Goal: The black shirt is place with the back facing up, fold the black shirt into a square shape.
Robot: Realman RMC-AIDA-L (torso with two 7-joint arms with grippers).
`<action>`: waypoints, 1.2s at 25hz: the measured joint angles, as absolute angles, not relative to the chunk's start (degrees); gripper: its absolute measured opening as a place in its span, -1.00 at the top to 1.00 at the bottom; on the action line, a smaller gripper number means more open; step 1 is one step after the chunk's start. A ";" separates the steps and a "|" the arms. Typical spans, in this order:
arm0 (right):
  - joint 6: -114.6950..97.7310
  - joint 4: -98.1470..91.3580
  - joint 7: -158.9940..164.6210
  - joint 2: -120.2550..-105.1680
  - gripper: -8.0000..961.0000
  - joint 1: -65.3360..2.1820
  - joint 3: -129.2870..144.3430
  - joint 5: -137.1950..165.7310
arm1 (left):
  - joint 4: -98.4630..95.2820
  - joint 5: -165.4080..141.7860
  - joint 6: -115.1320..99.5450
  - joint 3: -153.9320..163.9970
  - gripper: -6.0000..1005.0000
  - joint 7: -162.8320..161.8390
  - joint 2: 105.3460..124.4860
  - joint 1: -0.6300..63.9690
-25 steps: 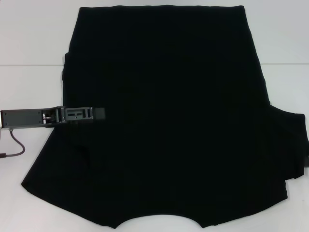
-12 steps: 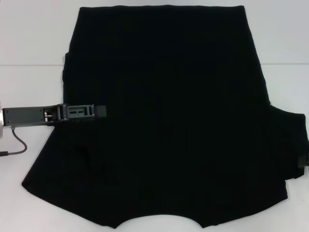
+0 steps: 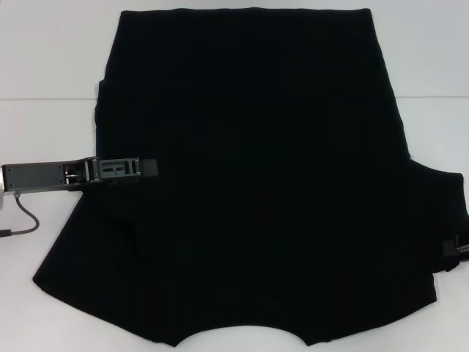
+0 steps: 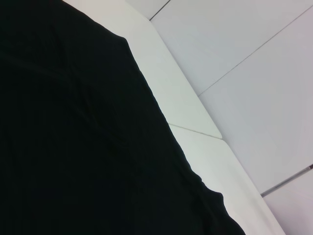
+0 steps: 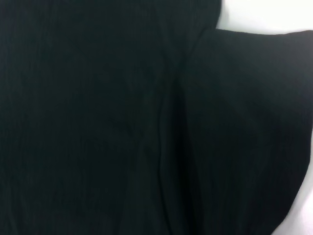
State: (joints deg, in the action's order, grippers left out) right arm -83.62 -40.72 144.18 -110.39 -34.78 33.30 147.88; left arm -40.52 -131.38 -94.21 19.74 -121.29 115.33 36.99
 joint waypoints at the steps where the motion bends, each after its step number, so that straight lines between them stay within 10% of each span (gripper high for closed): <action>1: -83.61 -40.72 144.09 -110.45 0.04 -34.85 33.31 147.93 | -40.52 -131.38 -94.21 19.75 -0.44 -121.29 115.33 37.01; 4: -83.62 -40.36 143.94 -110.54 0.41 -34.96 33.37 148.06 | -40.52 -131.38 -94.16 19.77 -0.44 -121.29 115.32 37.02; 15: -82.35 -40.72 144.26 -110.40 0.80 -34.07 32.38 148.09 | -40.52 -131.38 -94.18 19.78 -0.42 -121.29 115.31 37.00; 30: -80.38 -44.98 141.04 -111.37 0.97 -33.87 26.57 143.85 | -40.52 -130.04 -94.67 18.98 -0.40 -121.29 115.31 36.77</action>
